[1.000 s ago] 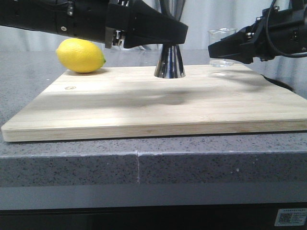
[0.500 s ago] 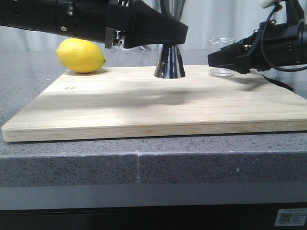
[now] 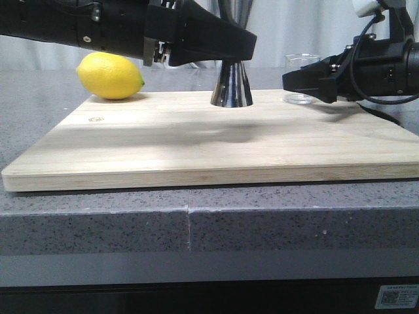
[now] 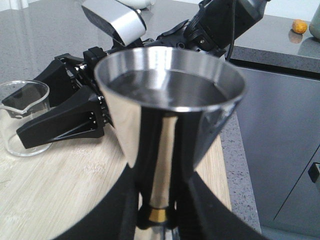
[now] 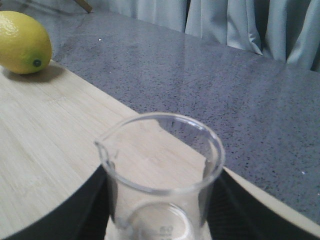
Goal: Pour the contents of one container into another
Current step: 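Lower the beaker onto the board with the right gripper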
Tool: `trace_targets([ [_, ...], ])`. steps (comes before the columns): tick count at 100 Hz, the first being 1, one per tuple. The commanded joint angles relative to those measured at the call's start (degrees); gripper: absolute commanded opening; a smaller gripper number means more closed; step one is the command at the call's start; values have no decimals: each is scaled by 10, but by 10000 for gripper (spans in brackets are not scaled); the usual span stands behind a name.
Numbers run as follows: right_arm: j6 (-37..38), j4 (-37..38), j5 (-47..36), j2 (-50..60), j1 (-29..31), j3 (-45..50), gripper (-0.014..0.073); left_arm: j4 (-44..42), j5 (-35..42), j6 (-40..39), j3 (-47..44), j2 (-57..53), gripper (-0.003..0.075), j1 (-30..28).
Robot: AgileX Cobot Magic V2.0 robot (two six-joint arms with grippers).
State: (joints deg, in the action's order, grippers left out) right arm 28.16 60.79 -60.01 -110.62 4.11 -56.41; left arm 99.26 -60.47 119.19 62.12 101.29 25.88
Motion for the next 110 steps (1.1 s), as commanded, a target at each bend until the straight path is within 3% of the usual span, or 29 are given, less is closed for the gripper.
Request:
trace_targets([
  [1, -15, -20, -17, 22, 4, -12, 195, 39, -37, -6, 17, -26, -19, 5],
  [110, -17, -23, 15, 22, 4, -12, 225, 39, -36, -6, 17, -26, -19, 5],
])
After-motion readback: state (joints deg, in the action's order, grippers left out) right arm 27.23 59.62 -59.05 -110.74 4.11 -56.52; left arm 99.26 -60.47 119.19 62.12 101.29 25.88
